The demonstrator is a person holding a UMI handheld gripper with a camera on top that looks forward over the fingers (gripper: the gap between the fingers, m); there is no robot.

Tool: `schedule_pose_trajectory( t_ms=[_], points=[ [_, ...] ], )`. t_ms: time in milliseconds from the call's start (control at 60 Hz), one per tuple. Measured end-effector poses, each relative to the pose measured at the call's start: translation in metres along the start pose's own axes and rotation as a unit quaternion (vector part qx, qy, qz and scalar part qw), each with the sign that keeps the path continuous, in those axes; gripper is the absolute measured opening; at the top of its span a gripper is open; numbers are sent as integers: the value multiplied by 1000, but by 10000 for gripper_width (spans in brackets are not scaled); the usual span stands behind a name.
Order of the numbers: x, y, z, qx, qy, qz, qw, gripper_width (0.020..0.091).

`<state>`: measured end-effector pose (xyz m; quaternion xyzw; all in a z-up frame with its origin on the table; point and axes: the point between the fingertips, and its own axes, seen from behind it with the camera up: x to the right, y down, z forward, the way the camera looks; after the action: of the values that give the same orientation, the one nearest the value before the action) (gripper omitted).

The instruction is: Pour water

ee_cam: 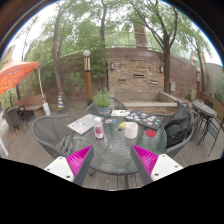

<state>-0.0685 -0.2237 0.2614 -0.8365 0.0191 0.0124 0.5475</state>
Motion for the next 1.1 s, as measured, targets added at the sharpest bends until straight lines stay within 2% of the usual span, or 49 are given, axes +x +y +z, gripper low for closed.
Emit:
schedule_pose_trajectory(
  t_ms=[133,317,567,667,767,950,1100],
  points=[
    [2,10,7,-9,28,6,1000,837],
    [-51,26,-8,-27,62,43,997,836],
    [-90,13,4,12,91,28,995,840],
    [-97,15,41,17,93,26,995,836],
    [-106,7,102,43,76,24,996,840],
    [-108,-2,268,90,56,5,994,838],
    [-109,11,377,92,43,-20,995,838]
  ],
)
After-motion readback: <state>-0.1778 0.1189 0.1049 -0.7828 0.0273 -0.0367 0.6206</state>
